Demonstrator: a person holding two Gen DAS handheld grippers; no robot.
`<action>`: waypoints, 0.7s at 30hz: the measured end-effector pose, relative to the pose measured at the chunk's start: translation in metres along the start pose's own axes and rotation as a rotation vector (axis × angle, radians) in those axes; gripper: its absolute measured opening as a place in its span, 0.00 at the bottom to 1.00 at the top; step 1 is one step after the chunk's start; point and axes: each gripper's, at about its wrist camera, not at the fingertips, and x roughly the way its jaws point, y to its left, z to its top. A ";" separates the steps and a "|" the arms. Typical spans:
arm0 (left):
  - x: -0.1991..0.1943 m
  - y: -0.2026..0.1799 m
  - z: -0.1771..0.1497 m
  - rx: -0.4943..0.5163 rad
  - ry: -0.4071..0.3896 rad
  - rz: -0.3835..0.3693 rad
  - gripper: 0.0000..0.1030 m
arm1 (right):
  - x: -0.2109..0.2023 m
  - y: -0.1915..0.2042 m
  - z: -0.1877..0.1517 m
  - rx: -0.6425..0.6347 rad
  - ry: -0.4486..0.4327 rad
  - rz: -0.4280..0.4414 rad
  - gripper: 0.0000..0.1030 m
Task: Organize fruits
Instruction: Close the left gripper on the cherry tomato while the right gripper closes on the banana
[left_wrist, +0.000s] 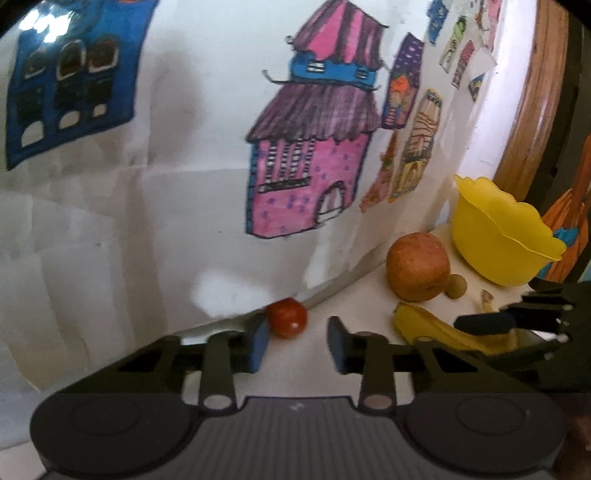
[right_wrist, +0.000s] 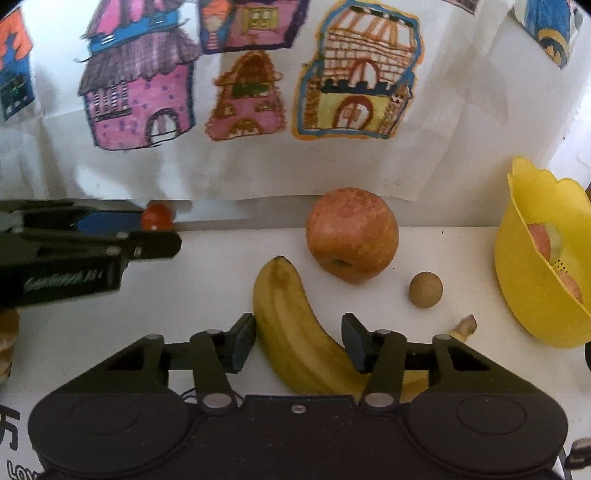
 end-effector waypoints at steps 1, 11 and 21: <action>0.000 0.001 0.001 -0.004 0.001 0.003 0.27 | -0.002 0.002 -0.001 -0.003 -0.004 0.001 0.48; -0.011 0.006 -0.001 0.006 0.015 -0.038 0.22 | -0.021 0.034 -0.010 -0.060 -0.040 0.043 0.44; -0.051 0.018 -0.022 0.054 0.094 -0.113 0.22 | -0.062 0.090 -0.036 -0.172 -0.099 0.147 0.44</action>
